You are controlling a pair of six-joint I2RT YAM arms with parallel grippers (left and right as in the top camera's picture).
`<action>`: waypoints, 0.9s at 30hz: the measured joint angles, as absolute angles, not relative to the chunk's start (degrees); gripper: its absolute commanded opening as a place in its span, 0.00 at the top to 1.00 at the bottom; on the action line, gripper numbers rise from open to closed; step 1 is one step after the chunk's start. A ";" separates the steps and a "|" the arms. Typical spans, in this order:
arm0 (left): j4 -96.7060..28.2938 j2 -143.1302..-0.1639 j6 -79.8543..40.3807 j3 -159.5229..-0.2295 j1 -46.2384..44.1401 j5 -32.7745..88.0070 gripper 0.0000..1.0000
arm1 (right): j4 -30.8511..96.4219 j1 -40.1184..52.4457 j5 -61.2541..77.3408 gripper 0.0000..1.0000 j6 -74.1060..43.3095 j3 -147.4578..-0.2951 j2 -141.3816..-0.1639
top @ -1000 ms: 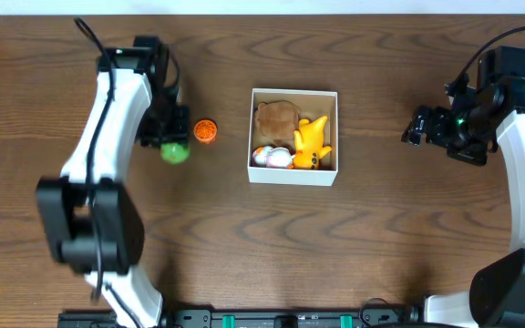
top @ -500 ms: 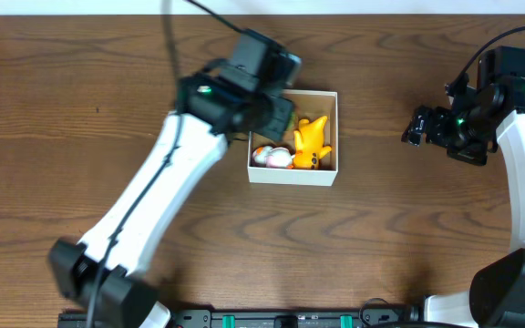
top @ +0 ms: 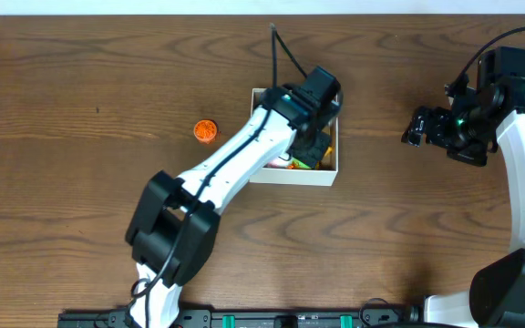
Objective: Pack container
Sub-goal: 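Carry the green ball into the box and release it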
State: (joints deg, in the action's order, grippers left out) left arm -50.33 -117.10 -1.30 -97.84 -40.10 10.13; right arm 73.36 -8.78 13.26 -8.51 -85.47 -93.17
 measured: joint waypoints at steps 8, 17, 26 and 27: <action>-49.95 -117.75 -1.43 -97.86 -41.65 9.91 0.18 | 73.34 -8.78 13.26 0.01 -8.51 -85.47 -93.17; -50.30 -114.04 -1.52 -97.86 -41.74 9.91 0.18 | 73.32 -8.78 13.26 0.01 -8.51 -85.47 -93.17; -50.04 -110.80 -1.50 -97.86 -41.74 4.97 0.18 | 73.32 -8.78 13.26 0.01 -8.51 -85.47 -93.17; -49.91 -110.80 -1.50 -97.86 -41.74 4.29 0.18 | 73.32 -8.78 13.26 0.01 -8.51 -85.47 -93.17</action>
State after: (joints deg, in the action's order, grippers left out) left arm -49.91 -110.80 -1.50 -97.86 -41.74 4.29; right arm 73.32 -8.78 13.26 -8.51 -85.47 -93.17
